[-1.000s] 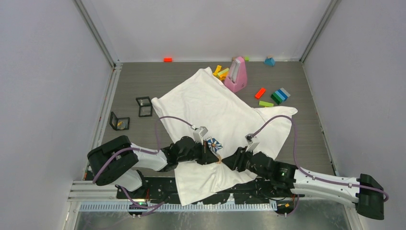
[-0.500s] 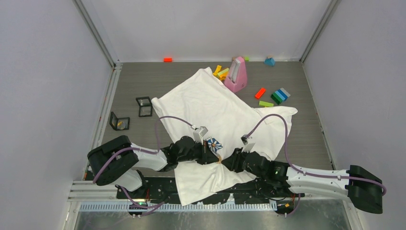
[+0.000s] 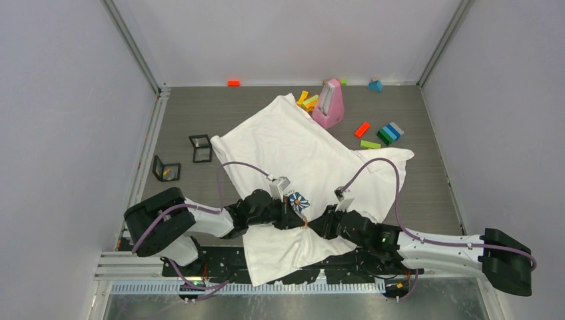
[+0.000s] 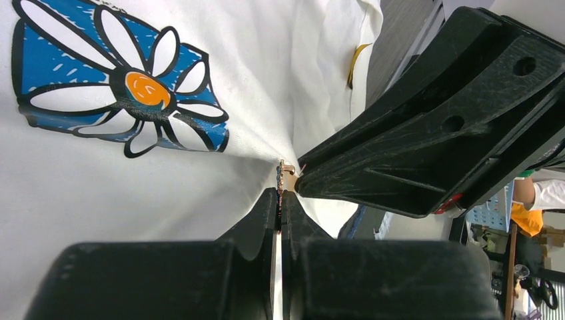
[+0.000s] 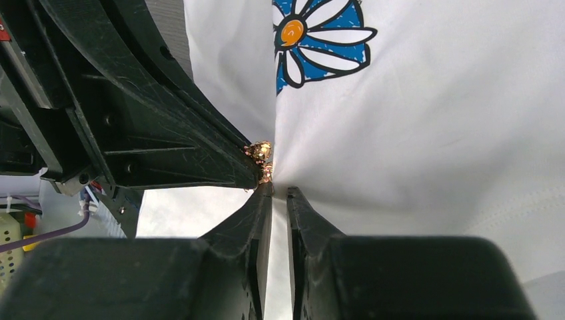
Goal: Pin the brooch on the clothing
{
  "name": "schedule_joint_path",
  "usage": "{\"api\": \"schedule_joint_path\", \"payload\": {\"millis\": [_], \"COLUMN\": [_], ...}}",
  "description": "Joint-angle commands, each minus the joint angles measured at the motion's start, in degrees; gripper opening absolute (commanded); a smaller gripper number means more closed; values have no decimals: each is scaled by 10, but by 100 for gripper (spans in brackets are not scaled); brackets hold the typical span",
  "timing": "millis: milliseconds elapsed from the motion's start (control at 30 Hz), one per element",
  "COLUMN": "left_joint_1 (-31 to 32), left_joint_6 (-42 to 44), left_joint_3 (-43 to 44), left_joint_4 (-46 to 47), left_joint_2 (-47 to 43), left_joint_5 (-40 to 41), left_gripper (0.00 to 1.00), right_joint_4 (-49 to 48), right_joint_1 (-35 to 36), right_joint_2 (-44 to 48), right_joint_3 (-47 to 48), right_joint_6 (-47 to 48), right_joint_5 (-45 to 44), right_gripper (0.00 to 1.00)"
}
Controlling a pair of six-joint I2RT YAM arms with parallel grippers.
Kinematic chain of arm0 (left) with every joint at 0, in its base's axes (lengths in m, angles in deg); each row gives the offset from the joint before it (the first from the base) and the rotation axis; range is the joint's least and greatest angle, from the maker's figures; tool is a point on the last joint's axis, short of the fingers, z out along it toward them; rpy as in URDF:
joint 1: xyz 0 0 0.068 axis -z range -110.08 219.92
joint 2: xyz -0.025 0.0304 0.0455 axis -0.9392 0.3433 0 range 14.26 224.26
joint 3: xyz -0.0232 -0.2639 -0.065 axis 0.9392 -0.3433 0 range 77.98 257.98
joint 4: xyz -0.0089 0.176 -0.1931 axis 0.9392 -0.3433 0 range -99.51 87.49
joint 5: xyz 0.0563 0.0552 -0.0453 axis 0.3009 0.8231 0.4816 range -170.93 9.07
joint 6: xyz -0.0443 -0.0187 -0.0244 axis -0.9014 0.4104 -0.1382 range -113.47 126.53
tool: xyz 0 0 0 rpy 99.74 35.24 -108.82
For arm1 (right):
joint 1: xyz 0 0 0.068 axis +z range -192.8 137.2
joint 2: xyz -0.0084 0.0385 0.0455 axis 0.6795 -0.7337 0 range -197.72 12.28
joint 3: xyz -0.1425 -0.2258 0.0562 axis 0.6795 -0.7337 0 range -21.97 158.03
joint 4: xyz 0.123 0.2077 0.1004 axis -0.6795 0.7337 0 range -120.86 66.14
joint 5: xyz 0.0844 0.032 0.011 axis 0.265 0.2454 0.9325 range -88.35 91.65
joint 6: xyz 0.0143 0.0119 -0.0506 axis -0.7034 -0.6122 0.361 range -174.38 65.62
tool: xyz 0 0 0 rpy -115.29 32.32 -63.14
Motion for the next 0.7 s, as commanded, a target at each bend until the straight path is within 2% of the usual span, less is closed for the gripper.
{"api": "schedule_joint_path", "payload": {"millis": [0, 133, 233, 667], "left_joint_1": [-1, -1, -2, -1], "left_joint_6": [4, 4, 4, 30], "left_joint_3": [18, 19, 20, 43], "left_joint_4": [42, 42, 41, 3], "left_joint_2": [3, 6, 9, 18], "left_joint_5": [-12, -14, -15, -43], "left_gripper": [0, 0, 0, 0], "right_joint_4": [-44, -60, -72, -100], "right_joint_1": [2, 2, 2, 2], "right_joint_2": [-16, -32, -42, -71], "right_joint_3": [9, 8, 7, 10], "right_joint_6": [12, 13, 13, 30], "right_joint_5": [-11, -5, -3, 25], "right_gripper": [16, 11, 2, 1]}}
